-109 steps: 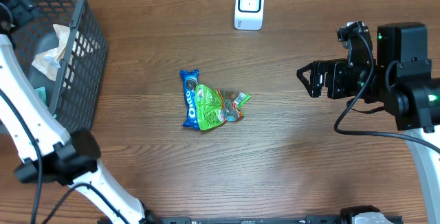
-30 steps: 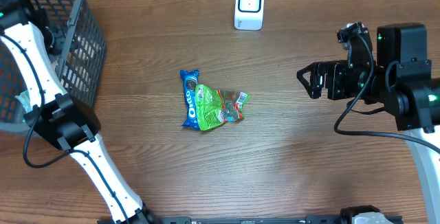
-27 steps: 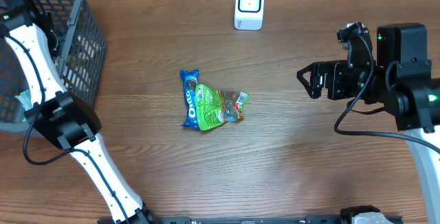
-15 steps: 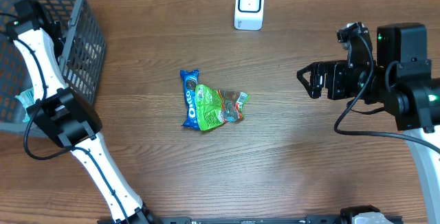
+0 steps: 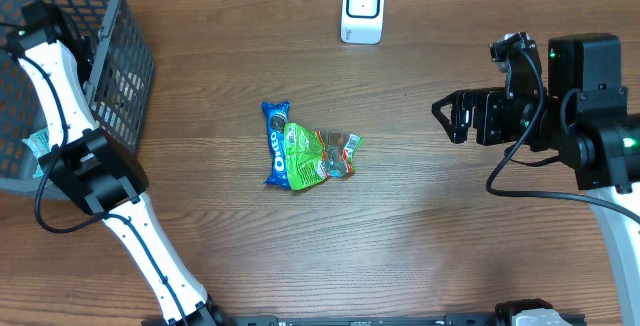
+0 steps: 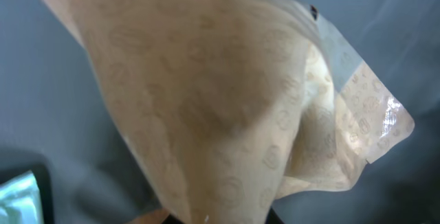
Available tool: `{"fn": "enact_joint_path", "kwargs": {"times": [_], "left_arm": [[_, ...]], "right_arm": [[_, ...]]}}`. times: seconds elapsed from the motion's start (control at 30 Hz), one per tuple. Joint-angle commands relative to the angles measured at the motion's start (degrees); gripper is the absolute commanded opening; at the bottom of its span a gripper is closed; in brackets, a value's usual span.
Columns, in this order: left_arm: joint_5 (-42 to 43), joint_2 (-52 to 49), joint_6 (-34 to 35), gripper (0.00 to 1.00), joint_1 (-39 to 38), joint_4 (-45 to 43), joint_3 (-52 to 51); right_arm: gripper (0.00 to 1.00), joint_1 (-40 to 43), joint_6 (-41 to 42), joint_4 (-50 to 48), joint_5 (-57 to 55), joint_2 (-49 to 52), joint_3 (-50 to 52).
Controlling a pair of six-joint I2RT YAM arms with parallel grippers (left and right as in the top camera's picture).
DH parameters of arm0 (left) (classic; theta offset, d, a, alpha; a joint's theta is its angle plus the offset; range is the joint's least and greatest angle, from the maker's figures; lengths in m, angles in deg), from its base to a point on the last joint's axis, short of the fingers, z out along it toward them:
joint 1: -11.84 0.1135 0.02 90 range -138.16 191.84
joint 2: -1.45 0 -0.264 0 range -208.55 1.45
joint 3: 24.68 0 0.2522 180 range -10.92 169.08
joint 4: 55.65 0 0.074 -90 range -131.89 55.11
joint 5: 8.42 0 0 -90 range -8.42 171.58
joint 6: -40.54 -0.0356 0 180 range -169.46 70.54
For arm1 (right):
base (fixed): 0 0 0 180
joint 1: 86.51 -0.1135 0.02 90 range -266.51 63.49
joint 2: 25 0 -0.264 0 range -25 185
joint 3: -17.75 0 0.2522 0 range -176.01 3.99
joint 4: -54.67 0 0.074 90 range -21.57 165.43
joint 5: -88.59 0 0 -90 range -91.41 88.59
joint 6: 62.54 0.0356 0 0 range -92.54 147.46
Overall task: Scan the item barcode
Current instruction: 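Grasp the cream bread bag in the basket with the left gripper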
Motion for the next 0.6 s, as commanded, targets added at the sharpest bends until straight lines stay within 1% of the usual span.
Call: {"fn": "enact_joint_path", "kwargs": {"times": [0.0, 0.07, 0.2, 0.33, 0.37, 0.57], "left_arm": [[2.03, -3.76, 5.46, 0.04, -0.09, 2.95, 2.99], [3.21, -2.75, 6.03, 0.04, -0.04, 5.03, 7.67], [2.99, 0.24, 7.3, 0.04, -0.07, 8.59, 17.9], [2.82, 5.07, 7.3, 0.04, -0.07, 11.02, 27.12], [2.82, 6.36, 7.32, 0.04, -0.07, 11.43, 28.59], [2.97, 18.71, 9.33, 0.04, -0.31, 12.72, 28.41]], "right_arm": [[1.0, -0.22, 0.24, -0.37, 0.37, -0.24, -1.42], [1.0, -0.22, 0.24, -0.35, 0.35, -0.24, -1.42], [1.0, -0.22, 0.24, -0.33, 0.35, -0.24, -1.42], [1.0, -0.22, 0.24, -0.35, 0.37, -0.24, -1.42], [1.0, -0.22, 0.24, -0.35, 0.37, -0.24, -1.42], [1.0, -0.22, 0.24, -0.37, 0.35, -0.24, -1.42]]}}
